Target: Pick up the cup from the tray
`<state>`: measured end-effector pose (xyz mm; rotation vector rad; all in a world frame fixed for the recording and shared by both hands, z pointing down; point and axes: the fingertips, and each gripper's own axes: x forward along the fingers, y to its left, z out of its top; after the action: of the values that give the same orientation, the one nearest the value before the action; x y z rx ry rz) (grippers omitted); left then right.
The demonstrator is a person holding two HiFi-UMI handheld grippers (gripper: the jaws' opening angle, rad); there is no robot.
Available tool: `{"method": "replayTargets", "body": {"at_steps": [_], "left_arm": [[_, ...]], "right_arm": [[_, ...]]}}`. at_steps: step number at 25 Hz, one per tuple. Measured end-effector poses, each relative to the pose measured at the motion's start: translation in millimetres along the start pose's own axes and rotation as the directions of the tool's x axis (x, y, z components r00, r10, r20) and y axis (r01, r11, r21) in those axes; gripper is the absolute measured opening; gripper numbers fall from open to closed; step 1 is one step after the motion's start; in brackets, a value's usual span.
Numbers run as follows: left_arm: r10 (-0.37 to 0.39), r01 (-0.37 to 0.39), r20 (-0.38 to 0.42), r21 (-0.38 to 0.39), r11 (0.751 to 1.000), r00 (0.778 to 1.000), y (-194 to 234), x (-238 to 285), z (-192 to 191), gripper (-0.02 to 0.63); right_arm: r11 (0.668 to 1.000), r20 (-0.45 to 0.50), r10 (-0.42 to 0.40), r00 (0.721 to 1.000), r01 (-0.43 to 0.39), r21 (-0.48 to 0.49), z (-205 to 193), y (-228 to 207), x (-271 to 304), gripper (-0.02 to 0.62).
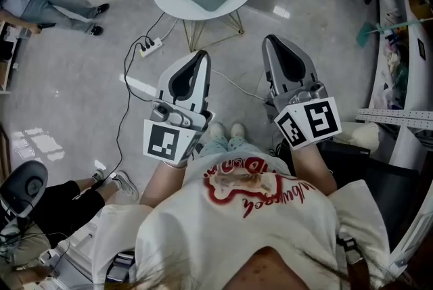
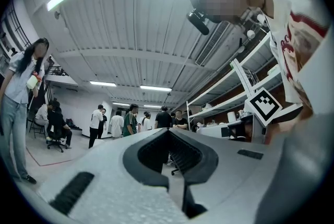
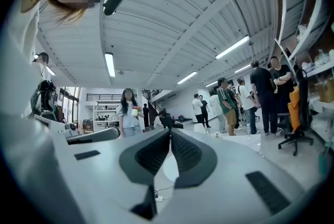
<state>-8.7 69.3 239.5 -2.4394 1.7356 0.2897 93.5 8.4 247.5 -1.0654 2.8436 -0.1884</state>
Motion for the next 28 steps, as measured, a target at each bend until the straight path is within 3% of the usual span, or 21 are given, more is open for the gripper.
{"method": "replayTargets", "body": {"at_steps": [7,13,20,28], "left_arm": [[0.033,-0.034,0.037,0.018,0.999,0.999,-5,9,2,0.014],[0.034,-0.034,-0.009,0.013,0.999,0.999,3,13,-16,0.014],[0.015,-0.015,-0.012,0.003,1.000,1.000,48,54,-28,0.014],[-0.040,0.039,0.027,0.041,0.998,0.999,140,123,-28,0.014]], "right_arm": [[0.999,-0.005,0.036,0.999,-0.036,-0.031,0,-13,1,0.028],[0.999,-0.013,0.047,0.999,-0.047,-0.020,-11,-18,15,0.028],[0.999,-0.024,0.025,0.999,-0.025,-0.019,-16,-38,66,0.028],[0.999,0.034,-0.009,0.999,0.010,-0.050,0,-63,172,0.028]]}}
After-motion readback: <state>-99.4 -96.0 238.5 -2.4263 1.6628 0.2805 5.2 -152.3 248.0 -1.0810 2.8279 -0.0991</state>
